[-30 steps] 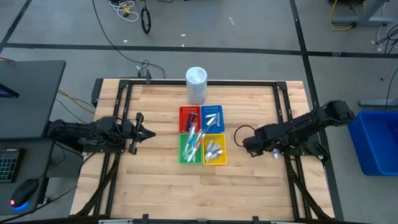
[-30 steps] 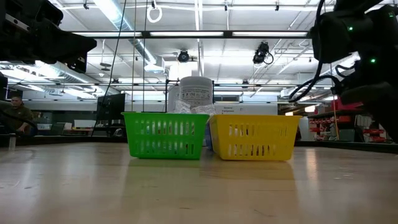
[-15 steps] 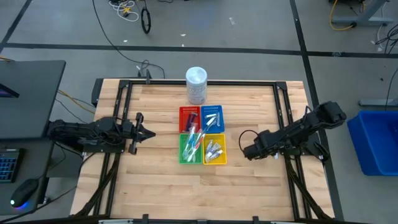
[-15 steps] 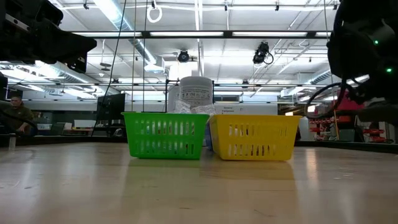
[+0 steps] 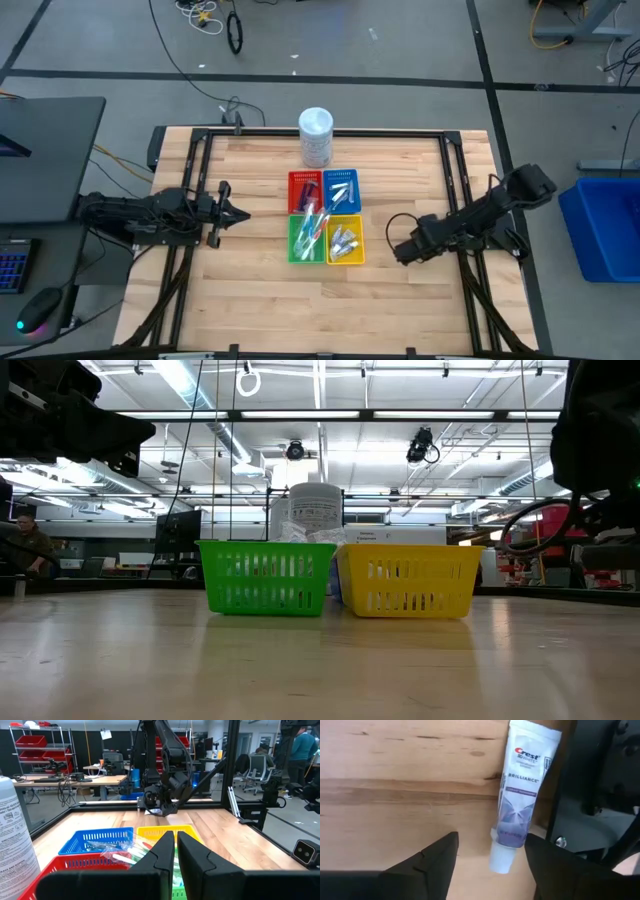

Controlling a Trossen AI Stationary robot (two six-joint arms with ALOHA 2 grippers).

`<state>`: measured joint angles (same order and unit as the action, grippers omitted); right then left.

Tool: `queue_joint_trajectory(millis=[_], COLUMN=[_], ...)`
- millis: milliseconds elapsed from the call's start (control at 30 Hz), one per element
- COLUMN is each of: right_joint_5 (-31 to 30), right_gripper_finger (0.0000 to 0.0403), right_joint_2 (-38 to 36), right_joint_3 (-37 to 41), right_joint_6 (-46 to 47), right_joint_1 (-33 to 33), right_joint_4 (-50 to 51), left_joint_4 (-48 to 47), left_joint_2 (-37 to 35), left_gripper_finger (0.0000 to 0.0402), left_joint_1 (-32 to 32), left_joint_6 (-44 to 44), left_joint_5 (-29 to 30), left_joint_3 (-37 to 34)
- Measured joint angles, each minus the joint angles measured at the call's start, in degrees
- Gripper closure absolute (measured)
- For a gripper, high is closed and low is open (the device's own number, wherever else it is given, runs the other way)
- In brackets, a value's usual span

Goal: Pick & Place Travel size toiletries
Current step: Put the white toothpaste into the yellow bin

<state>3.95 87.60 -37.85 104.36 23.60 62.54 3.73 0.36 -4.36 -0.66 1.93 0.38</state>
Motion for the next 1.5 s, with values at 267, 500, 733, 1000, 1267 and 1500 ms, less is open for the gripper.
queue_joint_trajectory(millis=[267,500,733,1000,1267,1500], right_joint_5=[0.0,-1.8,-3.8,-10.4,-13.4,-13.1], right_gripper_finger=[0.0178,0.0203,0.0228,0.0254,0.0275,0.0293], right_joint_2=[-1.1,-1.1,-1.0,-2.4,-4.0,-4.0], right_joint_3=[1.0,1.1,0.9,0.1,-0.3,-0.3], right_joint_6=[1.9,1.7,1.1,-0.7,-4.3,-4.8], right_joint_1=[0.1,0.1,0.1,-0.1,-0.1,-0.1], right_joint_4=[-1.5,-2.9,-3.5,-5.6,-7.6,-7.7], left_joint_4=[0.0,0.0,0.0,0.0,0.0,0.0], left_joint_2=[0.0,0.0,0.0,0.0,0.0,0.0], left_gripper_finger=[0.0374,0.0374,0.0374,0.0374,0.0374,0.0374], left_joint_1=[0.0,0.0,0.0,0.0,0.0,0.0], left_joint_6=[0.0,0.0,0.0,0.0,0.0,0.0], left_joint_5=[0.0,0.0,0.0,0.0,0.0,0.0], left_joint_3=[0.0,0.0,0.0,0.0,0.0,0.0])
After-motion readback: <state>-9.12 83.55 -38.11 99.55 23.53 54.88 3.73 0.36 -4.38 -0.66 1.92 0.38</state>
